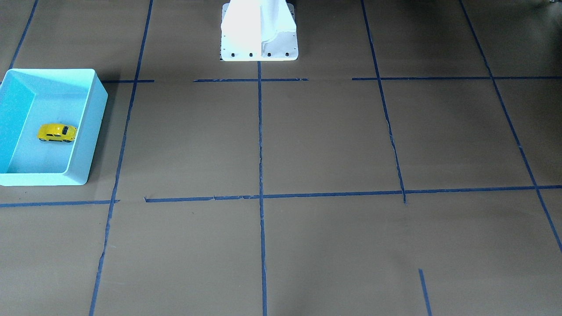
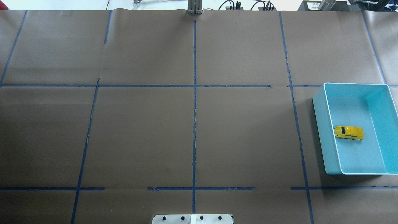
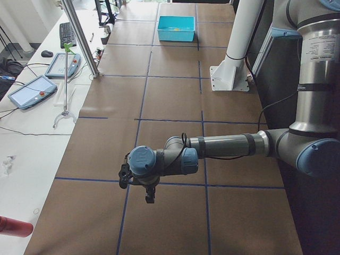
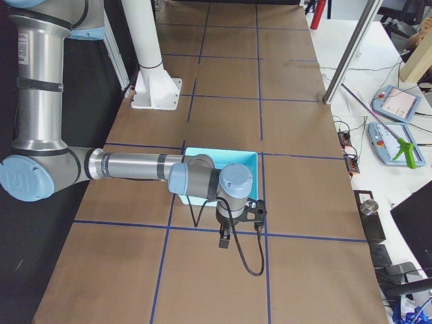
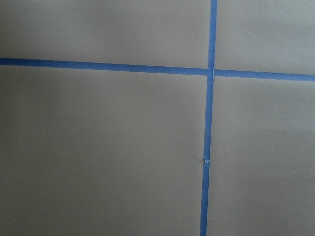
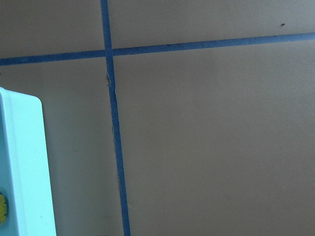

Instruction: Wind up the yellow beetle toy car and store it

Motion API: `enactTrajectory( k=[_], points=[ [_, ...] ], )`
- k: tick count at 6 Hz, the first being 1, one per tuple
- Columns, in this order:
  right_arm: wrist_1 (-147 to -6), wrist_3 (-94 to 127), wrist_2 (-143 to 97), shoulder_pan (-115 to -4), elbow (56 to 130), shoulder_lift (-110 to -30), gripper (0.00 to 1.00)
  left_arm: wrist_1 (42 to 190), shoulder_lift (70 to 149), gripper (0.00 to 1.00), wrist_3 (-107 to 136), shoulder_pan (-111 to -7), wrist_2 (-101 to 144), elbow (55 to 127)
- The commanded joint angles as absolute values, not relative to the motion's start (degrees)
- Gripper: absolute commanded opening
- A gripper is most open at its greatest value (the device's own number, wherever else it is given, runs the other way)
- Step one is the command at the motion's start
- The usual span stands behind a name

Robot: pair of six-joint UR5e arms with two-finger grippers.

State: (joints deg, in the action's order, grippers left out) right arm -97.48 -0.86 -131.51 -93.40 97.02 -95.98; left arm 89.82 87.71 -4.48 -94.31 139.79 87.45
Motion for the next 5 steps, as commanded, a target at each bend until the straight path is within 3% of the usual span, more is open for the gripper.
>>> enactTrajectory(
  k=[1, 3, 5],
  points=[
    [-98.2, -0.9, -132.0, -94.1, 98.7, -96.0, 1.0, 89.8, 87.7, 1.0, -4.5, -94.3, 139.8, 87.5],
    [-109.1, -0.9, -131.8, -94.1, 105.0, -95.9, 1.0, 89.9, 87.7, 1.0, -4.5, -94.3, 139.7, 87.5],
    [-110.0, -1.7, -131.5, -94.1, 104.9, -96.3, 1.0, 89.8, 87.6, 1.0, -4.7, -94.3, 139.7, 87.4]
  ],
)
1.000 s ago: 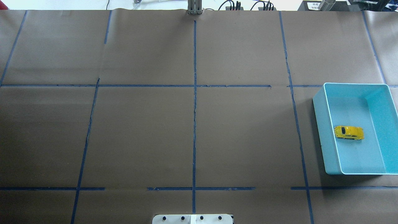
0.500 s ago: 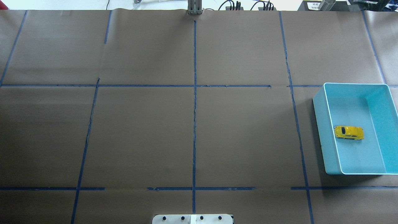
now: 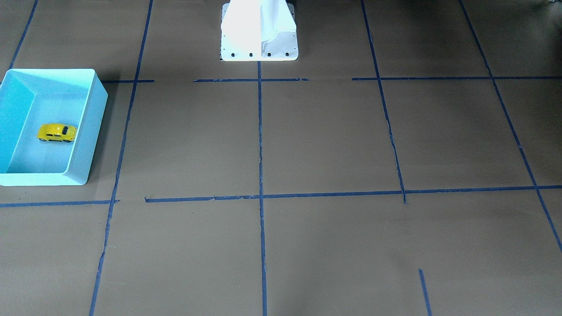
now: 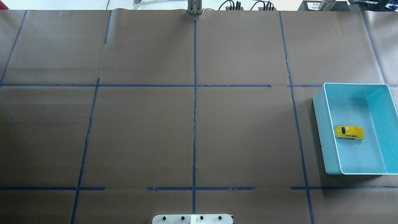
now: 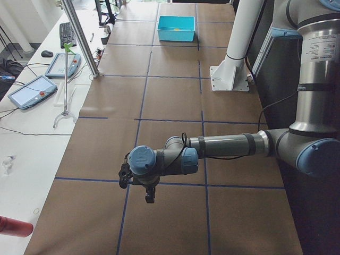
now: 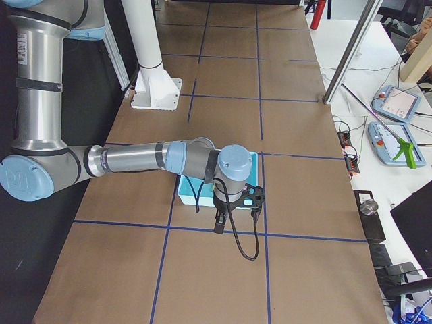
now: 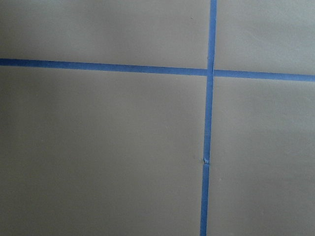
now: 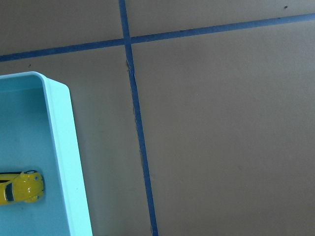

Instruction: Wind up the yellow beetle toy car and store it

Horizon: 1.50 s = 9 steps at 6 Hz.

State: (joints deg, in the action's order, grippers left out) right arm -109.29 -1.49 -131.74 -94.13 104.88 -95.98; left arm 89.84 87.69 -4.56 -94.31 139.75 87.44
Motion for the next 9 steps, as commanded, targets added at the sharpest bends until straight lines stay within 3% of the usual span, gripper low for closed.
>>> enactTrajectory(
  k=[1, 2, 9],
  points=[
    [-109.8, -1.8, -131.4, -94.1, 103.1, -96.2, 1.0, 89.9, 87.7, 1.0, -5.0, -94.3, 139.8, 86.6],
    [-107.3, -2.0, -131.4, -94.1, 100.6, -95.9, 1.0, 89.9, 87.7, 1.0, -5.0, -94.3, 139.8, 86.7],
    [-106.6, -2.6, -131.7, -94.1, 100.5, -95.8, 1.0, 89.9, 87.7, 1.0, -4.8, -94.3, 140.0, 86.7]
  ],
)
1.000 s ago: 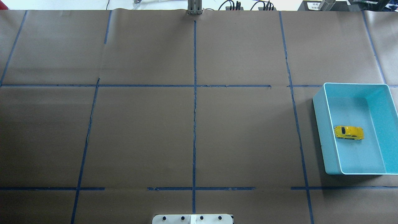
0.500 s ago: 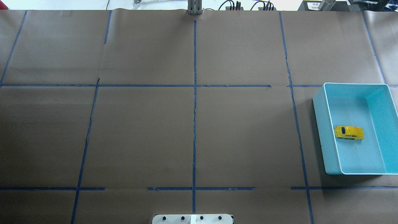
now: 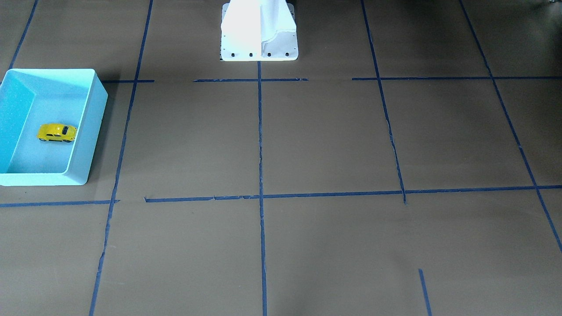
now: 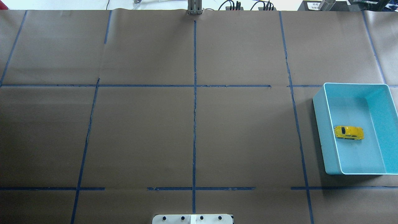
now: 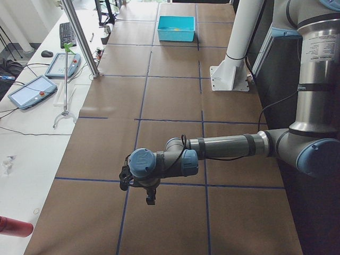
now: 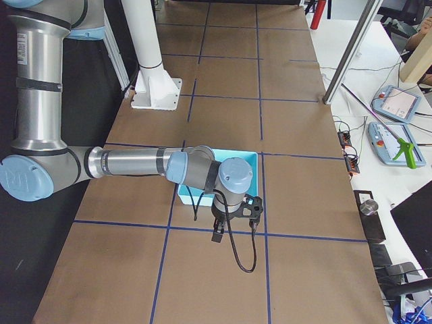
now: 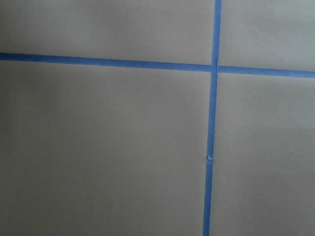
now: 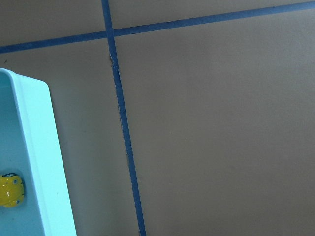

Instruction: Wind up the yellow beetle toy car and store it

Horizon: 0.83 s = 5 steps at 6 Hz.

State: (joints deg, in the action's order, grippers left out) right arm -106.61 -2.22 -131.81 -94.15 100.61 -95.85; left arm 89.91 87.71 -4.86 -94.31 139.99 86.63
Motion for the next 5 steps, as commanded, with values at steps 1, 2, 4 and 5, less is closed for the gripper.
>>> enactTrajectory(
  k=[1, 2, 4, 5],
  points=[
    [-106.6, -3.6, -131.7, -94.1, 100.5, -95.9, 1.0, 89.9, 87.9, 1.0, -4.7, -94.2, 140.3, 87.4],
    [-106.6, -3.6, -131.7, -94.1, 100.5, -95.8, 1.0, 89.8, 88.2, 1.0, -4.4, -94.0, 139.8, 87.0],
    [-106.6, -3.5, -131.8, -94.2, 100.5, -95.8, 1.0, 89.9, 87.8, 1.0, -4.8, -94.0, 139.7, 86.8],
    [-106.6, -3.4, -132.0, -94.2, 100.9, -95.8, 1.0, 89.8, 88.1, 1.0, -4.9, -94.0, 139.7, 86.9]
  ],
)
